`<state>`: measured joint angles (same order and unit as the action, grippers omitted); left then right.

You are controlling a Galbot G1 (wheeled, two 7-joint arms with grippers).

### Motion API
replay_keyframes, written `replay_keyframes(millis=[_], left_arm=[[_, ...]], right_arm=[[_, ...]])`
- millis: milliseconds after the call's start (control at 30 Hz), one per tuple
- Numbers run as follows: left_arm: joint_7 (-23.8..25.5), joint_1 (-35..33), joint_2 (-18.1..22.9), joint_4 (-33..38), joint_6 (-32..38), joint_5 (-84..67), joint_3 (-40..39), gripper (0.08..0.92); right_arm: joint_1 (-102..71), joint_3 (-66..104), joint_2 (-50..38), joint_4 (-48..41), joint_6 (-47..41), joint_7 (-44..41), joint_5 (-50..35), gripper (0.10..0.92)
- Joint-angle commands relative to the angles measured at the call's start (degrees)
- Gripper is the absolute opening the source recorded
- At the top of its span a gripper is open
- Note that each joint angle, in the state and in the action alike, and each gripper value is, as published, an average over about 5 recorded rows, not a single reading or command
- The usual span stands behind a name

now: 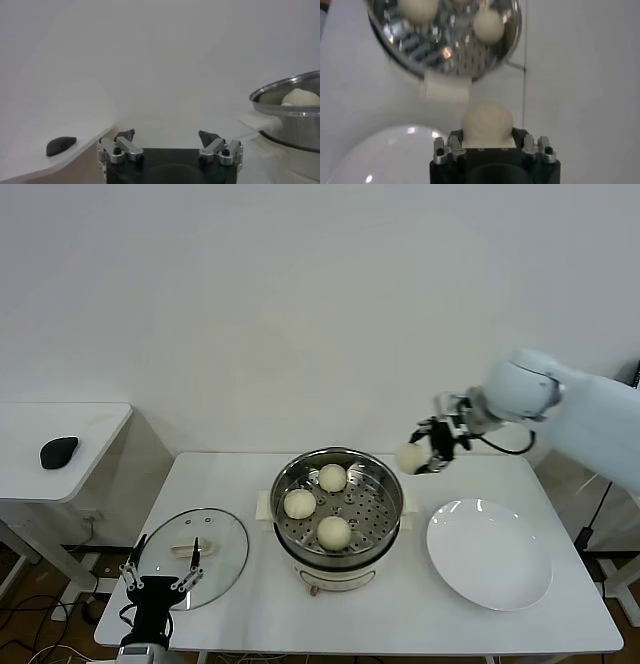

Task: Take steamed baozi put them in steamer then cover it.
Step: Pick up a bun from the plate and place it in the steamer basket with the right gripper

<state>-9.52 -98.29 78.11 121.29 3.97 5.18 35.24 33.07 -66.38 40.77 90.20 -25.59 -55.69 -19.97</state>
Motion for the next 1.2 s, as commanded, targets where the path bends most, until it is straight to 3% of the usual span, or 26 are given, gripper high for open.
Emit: replay_keyframes(millis=[33,967,1200], left_arm=[[-0.03,-0.04,0.27,-0.5,0.08,0.12,0.21,0.823],[-0.14,-0.2,0.74,-0.56,0.5,0.0,0.55,0.823],[-0.04,-0.12,0.64,-0.31,0.35,-0.37,0.53,0.823]], right_arm=[[2.59,-7.72,11.84,-1.58,-6.22,3.52,-7.35,0.617],[-7.21,-7.37,13.88,-4.81,-9.72,7.91,-2.8,0.627],[-4.87,-3.71,9.84,-1.24,-9.66,7.55,-4.28,0.785]])
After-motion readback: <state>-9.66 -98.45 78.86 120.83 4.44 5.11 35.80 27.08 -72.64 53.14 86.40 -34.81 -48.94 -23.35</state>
